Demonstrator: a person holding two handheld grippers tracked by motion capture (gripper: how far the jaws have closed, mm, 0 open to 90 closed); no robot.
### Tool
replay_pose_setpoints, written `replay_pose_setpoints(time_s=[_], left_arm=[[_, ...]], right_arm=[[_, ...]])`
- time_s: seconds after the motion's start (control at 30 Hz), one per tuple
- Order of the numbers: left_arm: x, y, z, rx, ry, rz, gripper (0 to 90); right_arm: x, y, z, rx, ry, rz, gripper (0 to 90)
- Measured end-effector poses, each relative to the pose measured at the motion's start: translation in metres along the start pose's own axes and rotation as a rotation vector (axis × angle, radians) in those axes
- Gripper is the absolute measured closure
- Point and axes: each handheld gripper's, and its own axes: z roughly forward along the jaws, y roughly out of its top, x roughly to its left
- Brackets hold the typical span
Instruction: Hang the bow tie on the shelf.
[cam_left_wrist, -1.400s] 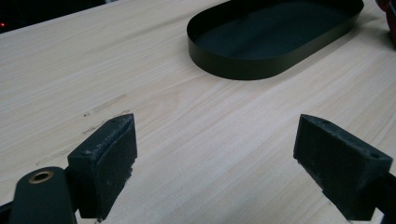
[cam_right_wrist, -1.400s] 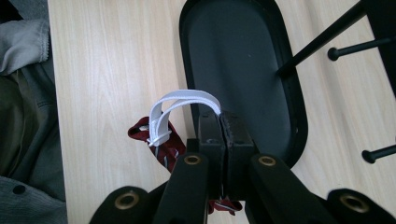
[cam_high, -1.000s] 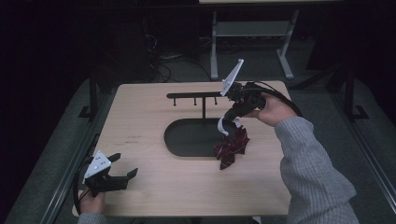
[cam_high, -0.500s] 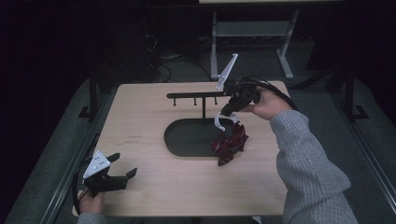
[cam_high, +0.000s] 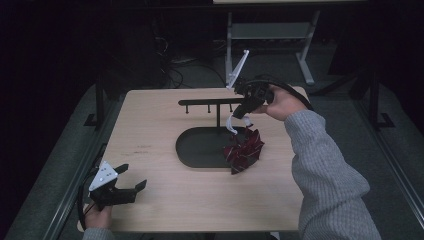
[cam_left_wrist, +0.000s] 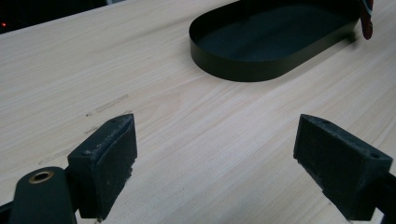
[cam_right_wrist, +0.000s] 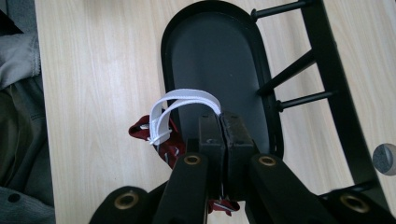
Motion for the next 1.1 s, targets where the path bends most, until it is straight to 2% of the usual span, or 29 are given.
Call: replay_pose_setpoints(time_s=[0.73,1.0,1.1], left_arm=[[0.000,0.000,0.001,-0.002,-0.004,0.000,13.1],[-0.001,0.000,0.002,-0.003,-0.007,0.003,13.1],[-0.001,0.000,0.001,0.006,-0.008,0.016,13.1]], right_arm=[[-0.016,0.015,-0.004,0.006,-0.008,0.016,87.9],[-0.027,0.020,0.001,0.016,-0.006,0.033,87.8],[-0.032,0.020,0.005,0.020,-0.009,0.049,87.8]])
